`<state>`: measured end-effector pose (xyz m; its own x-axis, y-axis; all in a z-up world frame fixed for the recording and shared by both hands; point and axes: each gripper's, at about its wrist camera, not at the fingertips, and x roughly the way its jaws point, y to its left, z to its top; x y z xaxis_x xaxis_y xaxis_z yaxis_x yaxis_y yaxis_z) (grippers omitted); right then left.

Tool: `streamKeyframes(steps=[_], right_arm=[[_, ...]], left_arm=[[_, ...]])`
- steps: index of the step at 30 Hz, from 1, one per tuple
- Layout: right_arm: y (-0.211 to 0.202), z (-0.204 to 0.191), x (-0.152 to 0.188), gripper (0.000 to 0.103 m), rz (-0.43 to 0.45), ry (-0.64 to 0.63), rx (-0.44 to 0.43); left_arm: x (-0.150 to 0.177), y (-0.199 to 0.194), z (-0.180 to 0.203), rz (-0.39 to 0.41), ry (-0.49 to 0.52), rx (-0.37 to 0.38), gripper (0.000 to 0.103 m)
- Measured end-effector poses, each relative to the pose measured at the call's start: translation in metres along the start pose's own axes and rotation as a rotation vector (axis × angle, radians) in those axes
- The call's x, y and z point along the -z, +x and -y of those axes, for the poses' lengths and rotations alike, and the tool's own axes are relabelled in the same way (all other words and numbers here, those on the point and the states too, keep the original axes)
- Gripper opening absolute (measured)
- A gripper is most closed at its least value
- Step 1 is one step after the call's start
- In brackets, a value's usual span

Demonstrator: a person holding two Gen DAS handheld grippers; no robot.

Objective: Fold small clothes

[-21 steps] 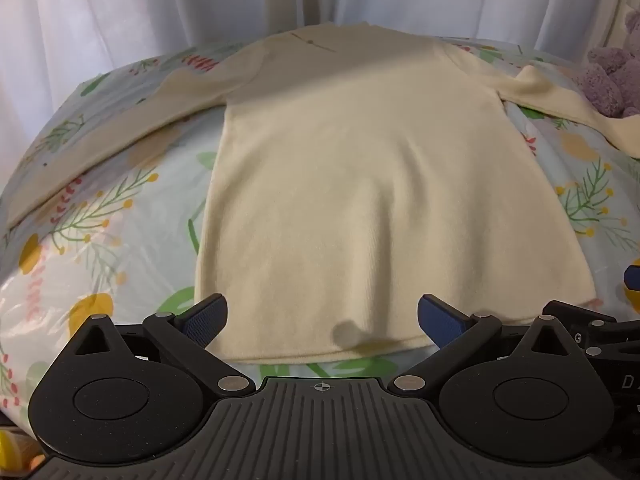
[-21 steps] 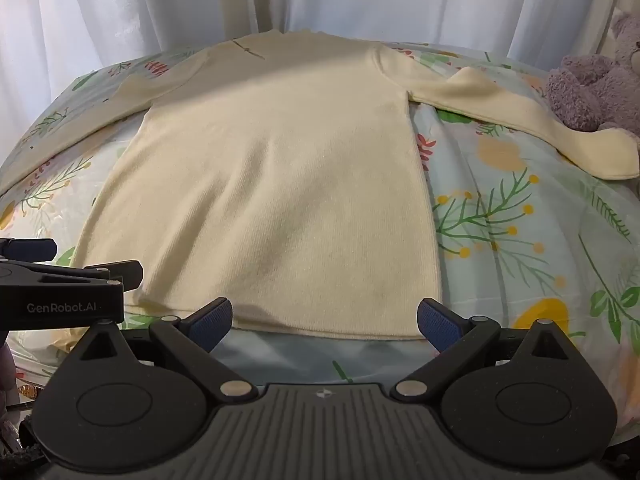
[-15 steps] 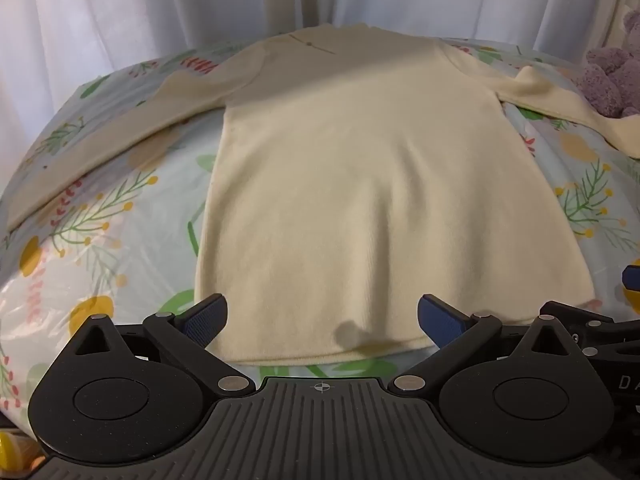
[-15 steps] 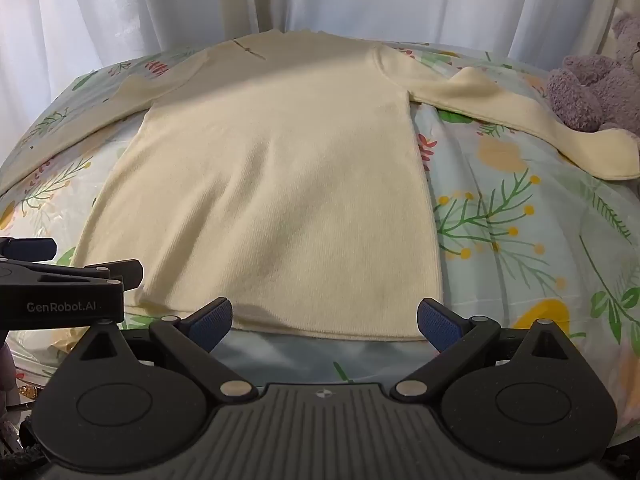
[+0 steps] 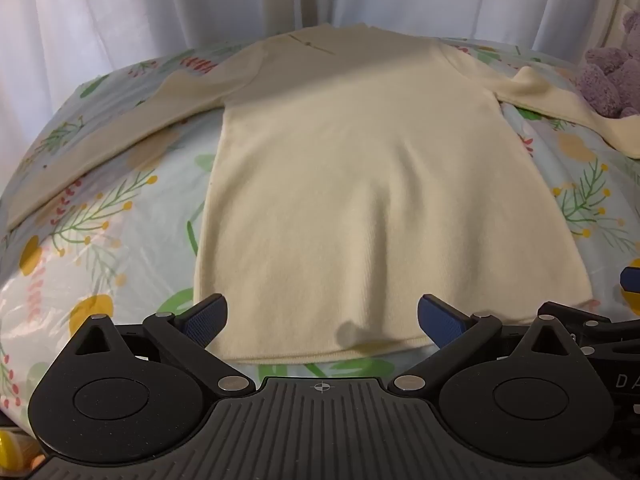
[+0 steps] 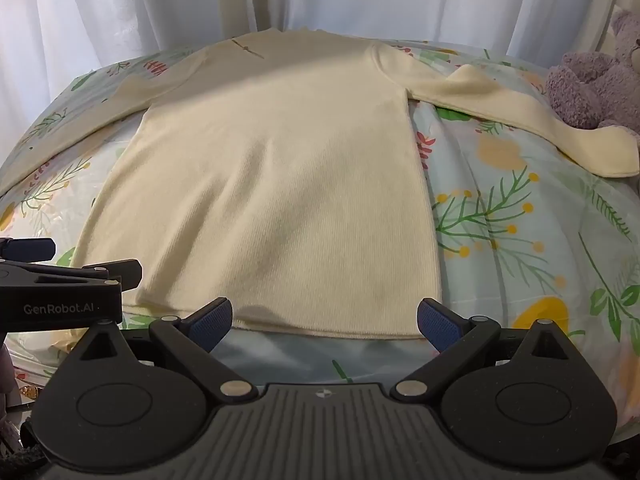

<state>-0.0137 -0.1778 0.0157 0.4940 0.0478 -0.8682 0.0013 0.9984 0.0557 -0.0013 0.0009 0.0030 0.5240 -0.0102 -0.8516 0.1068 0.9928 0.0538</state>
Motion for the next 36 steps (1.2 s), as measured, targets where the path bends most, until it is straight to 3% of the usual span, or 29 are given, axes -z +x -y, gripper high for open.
streamKeyframes(steps=[36], right_arm=[[0.0078, 0.0016, 0.0005, 0.099, -0.013, 0.001, -0.005]], left_arm=[[0.0007, 0.0076, -0.0010, -0.018, -0.001, -0.003, 0.103]])
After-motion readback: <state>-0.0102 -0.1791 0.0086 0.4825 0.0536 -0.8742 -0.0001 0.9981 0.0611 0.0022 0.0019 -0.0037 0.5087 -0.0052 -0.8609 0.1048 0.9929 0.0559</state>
